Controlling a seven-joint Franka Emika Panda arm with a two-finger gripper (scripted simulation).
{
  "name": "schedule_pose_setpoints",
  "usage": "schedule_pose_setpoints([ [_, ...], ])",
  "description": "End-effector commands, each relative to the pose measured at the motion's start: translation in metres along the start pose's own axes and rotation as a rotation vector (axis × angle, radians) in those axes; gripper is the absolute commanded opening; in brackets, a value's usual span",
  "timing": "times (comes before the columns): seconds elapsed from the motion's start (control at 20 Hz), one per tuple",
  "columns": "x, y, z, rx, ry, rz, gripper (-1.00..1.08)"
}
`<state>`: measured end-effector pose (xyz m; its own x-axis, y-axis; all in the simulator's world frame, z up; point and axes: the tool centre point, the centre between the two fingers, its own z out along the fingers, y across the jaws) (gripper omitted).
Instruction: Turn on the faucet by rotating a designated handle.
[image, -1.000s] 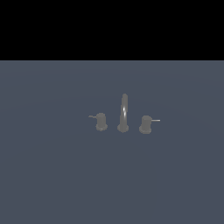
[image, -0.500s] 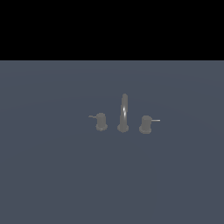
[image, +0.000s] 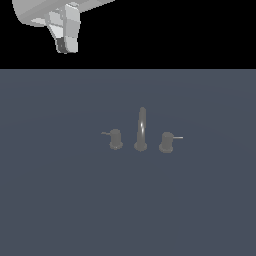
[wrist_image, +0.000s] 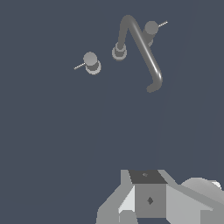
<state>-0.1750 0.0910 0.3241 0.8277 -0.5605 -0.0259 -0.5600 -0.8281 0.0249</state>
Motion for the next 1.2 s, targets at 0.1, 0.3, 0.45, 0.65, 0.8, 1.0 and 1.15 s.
schedule_pose_setpoints([
  [0.1, 0.011, -0.020, 0.023, 0.006, -0.001, 0.098, -1.00],
  [0.3, 0.021, -0.036, 0.043, 0.010, -0.001, 0.181, -1.00],
  [0.45, 0.030, -0.047, 0.057, 0.013, -0.001, 0.241, -1.00],
  [0.65, 0.043, -0.061, 0.075, 0.017, -0.002, 0.319, -1.00],
  [0.8, 0.052, -0.070, 0.089, 0.019, -0.002, 0.375, -1.00],
  [1.0, 0.066, -0.081, 0.106, 0.022, -0.001, 0.450, -1.00],
  [1.15, 0.077, -0.088, 0.119, 0.024, -0.001, 0.505, -1.00],
])
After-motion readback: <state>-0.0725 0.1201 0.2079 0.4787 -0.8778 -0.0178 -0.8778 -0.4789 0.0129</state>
